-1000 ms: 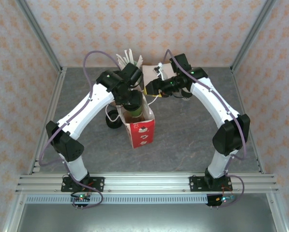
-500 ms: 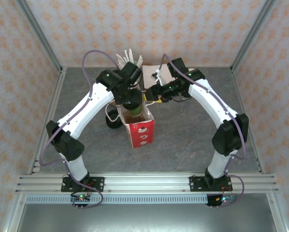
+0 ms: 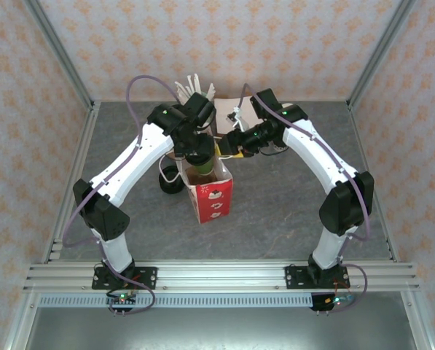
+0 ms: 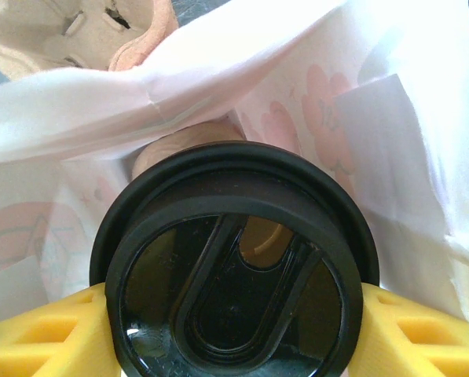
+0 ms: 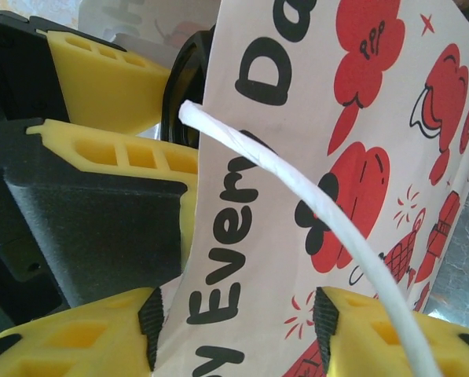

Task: Pack the takeout coffee

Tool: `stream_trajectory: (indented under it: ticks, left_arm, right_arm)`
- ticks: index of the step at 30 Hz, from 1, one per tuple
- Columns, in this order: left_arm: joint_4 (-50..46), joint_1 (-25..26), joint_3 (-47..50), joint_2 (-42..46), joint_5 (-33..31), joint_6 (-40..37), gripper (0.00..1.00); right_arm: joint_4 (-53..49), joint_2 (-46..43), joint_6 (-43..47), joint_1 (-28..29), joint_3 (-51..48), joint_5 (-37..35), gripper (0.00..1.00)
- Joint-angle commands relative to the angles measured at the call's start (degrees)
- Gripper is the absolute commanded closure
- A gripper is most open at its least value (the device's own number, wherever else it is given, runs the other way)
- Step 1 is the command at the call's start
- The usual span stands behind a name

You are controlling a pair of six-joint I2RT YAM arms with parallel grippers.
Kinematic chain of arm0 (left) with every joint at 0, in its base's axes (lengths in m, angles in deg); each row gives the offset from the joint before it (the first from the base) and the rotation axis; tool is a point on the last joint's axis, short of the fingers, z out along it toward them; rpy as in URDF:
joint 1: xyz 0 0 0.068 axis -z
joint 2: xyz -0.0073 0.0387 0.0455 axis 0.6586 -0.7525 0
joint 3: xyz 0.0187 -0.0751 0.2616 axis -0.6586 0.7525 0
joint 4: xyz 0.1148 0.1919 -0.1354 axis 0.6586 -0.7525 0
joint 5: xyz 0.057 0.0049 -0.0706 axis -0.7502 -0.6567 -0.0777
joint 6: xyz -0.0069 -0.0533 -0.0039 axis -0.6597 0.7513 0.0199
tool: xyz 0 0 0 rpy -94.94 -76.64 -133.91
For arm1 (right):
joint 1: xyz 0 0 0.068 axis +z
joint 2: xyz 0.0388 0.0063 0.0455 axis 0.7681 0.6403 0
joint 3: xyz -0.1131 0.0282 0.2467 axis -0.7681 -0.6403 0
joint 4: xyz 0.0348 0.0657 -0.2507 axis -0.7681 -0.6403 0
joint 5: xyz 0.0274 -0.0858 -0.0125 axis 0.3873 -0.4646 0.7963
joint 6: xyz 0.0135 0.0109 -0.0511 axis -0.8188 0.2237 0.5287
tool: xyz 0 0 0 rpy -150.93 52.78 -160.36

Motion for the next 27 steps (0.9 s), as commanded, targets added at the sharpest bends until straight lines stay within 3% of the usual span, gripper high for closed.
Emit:
stream_trajectory:
  ticks: [1,7,12,16,27]
  left_arm:
    - [-0.91,-0.49,-1.05,-0.25,-1.13,0.72,0.44]
    - [-2.56,-0.51,-0.78,-0.05,-2.16,-0.13,0.44]
    - [-2.96,-0.48,-0.34,0.29,-2.22,-0.09,0.44]
    - [-2.95,-0.47,-0.17,0.79,-1.86,0.44,0.44]
    - [-2.09,-0.34,0.85,2.45,-2.35,1.28,0.44]
  right_arm:
    - [-1.12,-1.56,0.42,0.67,1.05,-2.71,0.53]
    - [0.41,-2.65,-1.85,0.68,0.53,-5.01,0.81]
    - [2.54,-5.11,-3.70,0.69,-1.41,-7.25,0.94]
    - [5.59,-8.37,-6.51,0.71,-4.36,-10.08,1.00]
    - [12.61,-17.25,-13.74,1.71,-12.92,-17.43,1.00]
